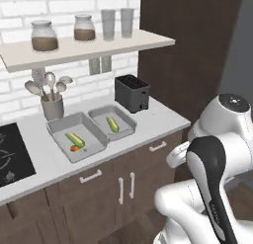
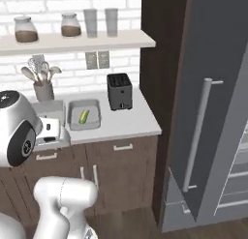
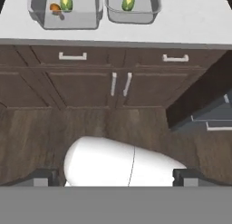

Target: Place one corn and one chicken drumstick in each tupperware on the nearby counter, to pack two identical lunches.

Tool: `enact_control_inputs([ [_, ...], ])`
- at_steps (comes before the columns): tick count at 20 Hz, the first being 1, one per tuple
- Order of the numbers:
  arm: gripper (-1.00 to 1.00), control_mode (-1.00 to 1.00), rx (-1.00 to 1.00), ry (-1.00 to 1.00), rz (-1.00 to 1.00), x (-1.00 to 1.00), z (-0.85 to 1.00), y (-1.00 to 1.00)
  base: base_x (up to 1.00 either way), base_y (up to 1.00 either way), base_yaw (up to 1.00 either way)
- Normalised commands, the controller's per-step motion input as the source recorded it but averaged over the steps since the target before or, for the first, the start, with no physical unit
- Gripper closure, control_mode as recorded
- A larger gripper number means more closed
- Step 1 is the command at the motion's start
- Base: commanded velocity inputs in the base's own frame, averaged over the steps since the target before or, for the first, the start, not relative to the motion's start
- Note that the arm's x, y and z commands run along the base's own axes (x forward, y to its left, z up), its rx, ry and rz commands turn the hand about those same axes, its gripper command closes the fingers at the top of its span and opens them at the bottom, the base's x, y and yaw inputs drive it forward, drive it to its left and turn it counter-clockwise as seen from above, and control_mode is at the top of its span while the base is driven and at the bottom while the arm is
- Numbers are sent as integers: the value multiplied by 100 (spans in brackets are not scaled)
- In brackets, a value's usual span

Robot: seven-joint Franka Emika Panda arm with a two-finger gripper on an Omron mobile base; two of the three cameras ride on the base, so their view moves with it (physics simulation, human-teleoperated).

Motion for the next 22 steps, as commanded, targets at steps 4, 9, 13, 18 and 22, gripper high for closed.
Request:
enact_control_inputs([
  [4, -100, 100, 0, 0, 0, 0, 0, 0, -76, 0, -73],
  [9, -100, 100, 0, 0, 0, 0, 0, 0, -36, -21, -71],
  [13, -100, 100, 0, 0, 0, 0, 0, 0, -1, -74, -67],
  [18, -100, 100, 0, 0, 0, 0, 0, 0, 14, -100, -43],
  [22, -100, 100, 0, 0, 0, 0, 0, 0, 45, -99, -22],
])
